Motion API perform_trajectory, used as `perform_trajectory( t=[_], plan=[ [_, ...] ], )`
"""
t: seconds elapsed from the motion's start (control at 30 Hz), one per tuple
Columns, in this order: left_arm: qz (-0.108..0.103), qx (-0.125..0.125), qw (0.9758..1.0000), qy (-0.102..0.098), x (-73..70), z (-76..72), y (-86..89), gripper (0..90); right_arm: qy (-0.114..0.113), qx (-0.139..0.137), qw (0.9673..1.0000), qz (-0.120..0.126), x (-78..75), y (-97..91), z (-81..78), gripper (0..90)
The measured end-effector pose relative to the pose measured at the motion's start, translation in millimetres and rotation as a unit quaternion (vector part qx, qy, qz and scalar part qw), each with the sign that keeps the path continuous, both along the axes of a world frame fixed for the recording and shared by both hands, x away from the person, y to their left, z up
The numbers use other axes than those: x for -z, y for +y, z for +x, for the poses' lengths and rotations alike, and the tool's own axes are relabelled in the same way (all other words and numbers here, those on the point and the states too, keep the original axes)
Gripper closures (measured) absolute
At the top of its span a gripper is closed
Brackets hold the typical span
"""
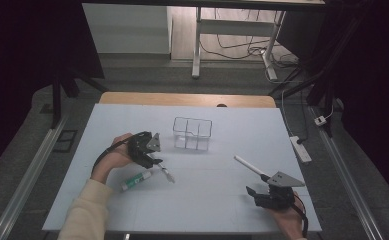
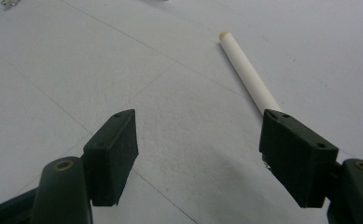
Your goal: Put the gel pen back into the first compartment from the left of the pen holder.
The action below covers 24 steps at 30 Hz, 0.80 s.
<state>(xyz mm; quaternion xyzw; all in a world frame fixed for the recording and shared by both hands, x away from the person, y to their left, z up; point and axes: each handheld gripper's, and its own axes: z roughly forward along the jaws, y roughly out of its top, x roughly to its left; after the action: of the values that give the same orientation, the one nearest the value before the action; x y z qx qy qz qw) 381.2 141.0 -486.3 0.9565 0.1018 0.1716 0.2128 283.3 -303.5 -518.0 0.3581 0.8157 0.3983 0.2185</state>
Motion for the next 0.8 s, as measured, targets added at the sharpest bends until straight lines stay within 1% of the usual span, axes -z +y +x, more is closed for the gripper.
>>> perform_trajectory(
  t=[0.07, 0.13, 0.17, 0.23, 0.33, 0.4, 0.47, 0.5, 0.6, 0.67, 0.73, 0.77, 0.8],
  plan=[
    [0.007, 0.007, 1.0, 0.003, 0.7, 0.8, -2.2, 38.5, 0.0, 0.001, 1.0, 0.004, 0.2, -0.7, -0.1, 27.3],
    [0.022, 0.022, 0.9995, 0.004, 2.1, 2.3, -3.9, 38.5, 0.001, 0.002, 1.0, 0.006, 0.5, -0.8, -0.2, 27.3],
    [0.031, 0.028, 0.9991, 0.008, 2.6, 3.1, -4.7, 38.5, 0.002, 0.002, 1.0, 0.005, 0.5, -0.8, 0.0, 27.3],
    [0.047, 0.039, 0.9981, 0.013, 1.7, 5.5, -5.6, 38.5, 0.004, 0.001, 1.0, 0.003, 1.1, -0.3, 0.6, 27.2],
    [0.056, 0.062, 0.9963, 0.02, 0.7, 9.8, -7.6, 38.5, 0.004, 0.001, 1.0, -0.001, 1.4, 0.2, 0.0, 27.2],
    [0.065, 0.078, 0.9945, 0.027, 2.5, 12.7, -9.8, 38.5, 0.005, 0.001, 1.0, 0.0, 1.2, -0.1, -1.2, 27.2],
    [0.065, 0.088, 0.9934, 0.033, 4.4, 14.9, -10.9, 38.6, 0.002, 0.006, 1.0, 0.0, 1.0, -1.6, -2.9, 27.2],
    [0.065, 0.093, 0.9929, 0.037, 5.7, 16.0, -11.2, 38.6, 0.004, 0.005, 1.0, 0.003, 0.9, -2.9, -3.5, 27.2],
    [0.063, 0.105, 0.9916, 0.042, 9.4, 18.5, -11.4, 39.1, 0.004, 0.013, 0.9999, 0.004, 1.0, -5.7, -5.3, 27.2],
    [0.067, 0.114, 0.9901, 0.047, 12.7, 20.2, -12.3, 40.2, 0.005, 0.013, 0.9999, 0.004, 0.9, -7.3, -6.1, 27.2],
    [0.077, 0.122, 0.9881, 0.055, 15.9, 21.6, -13.3, 40.8, 0.006, 0.014, 0.9999, 0.005, 1.0, -8.3, -7.0, 27.2],
    [0.077, 0.126, 0.9874, 0.058, 17.0, 22.5, -13.4, 40.9, 0.006, 0.015, 0.9999, 0.006, 1.0, -8.8, -7.5, 27.2],
    [0.078, 0.126, 0.9872, 0.06, 18.0, 22.9, -13.5, 42.0, 0.006, 0.016, 0.9998, 0.006, 1.0, -9.1, -7.8, 27.2]
  ],
)
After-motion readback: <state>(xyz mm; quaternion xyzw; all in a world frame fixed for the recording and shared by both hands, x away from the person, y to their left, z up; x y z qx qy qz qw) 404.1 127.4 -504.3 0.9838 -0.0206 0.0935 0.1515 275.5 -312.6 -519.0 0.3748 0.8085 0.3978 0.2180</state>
